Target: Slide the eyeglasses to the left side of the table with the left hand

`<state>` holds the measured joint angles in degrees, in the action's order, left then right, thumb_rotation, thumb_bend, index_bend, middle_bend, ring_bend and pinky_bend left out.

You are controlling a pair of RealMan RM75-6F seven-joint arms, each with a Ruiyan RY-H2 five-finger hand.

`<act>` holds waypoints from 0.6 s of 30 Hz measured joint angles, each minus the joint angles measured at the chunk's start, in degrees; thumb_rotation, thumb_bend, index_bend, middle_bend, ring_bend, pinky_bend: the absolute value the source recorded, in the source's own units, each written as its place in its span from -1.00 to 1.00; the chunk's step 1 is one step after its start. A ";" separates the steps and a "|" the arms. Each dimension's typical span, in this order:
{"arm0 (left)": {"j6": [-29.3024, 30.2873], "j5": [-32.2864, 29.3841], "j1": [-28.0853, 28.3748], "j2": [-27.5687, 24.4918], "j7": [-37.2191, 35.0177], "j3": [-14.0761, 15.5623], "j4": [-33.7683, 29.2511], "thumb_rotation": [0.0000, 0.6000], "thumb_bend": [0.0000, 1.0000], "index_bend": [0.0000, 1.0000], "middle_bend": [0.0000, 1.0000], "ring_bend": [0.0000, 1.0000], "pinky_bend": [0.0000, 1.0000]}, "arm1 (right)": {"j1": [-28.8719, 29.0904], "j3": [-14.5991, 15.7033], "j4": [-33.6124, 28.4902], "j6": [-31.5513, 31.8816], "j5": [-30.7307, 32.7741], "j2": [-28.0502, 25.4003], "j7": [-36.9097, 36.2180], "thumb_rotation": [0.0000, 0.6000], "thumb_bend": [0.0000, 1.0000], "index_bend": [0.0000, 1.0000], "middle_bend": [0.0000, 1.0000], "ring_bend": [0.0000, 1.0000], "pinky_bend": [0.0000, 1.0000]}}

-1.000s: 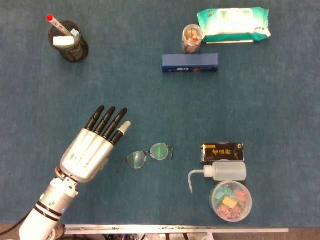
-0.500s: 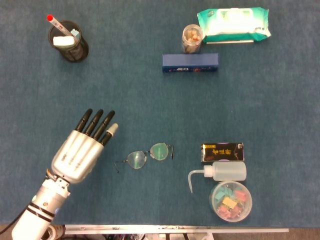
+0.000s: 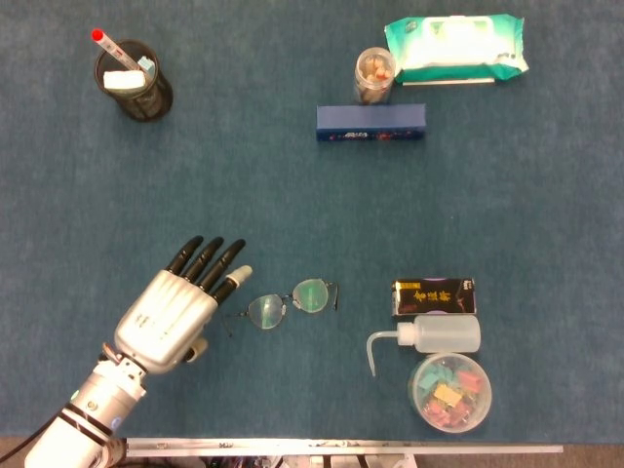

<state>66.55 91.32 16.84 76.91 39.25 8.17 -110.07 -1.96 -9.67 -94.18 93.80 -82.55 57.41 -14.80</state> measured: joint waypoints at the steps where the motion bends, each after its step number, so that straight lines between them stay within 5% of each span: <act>1: -0.21 0.04 0.12 0.02 -0.86 0.02 -0.11 1.00 -0.75 -0.71 -1.00 -1.00 -0.84 | 0.00 -0.01 0.02 0.00 0.00 0.00 -0.02 1.00 -1.00 -0.29 -0.27 -0.47 -0.11; 18: 5.93 2.80 -2.46 10.45 -9.65 -1.91 7.55 1.00 -0.76 -0.71 -1.00 -1.00 -0.84 | -0.06 0.03 0.08 0.15 -0.11 -0.02 -0.27 1.00 -1.00 -0.29 -0.27 -0.47 -0.11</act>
<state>72.48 94.13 14.38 87.36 29.60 6.26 -102.51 -2.02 -9.64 -94.10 93.95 -82.66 57.39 -15.07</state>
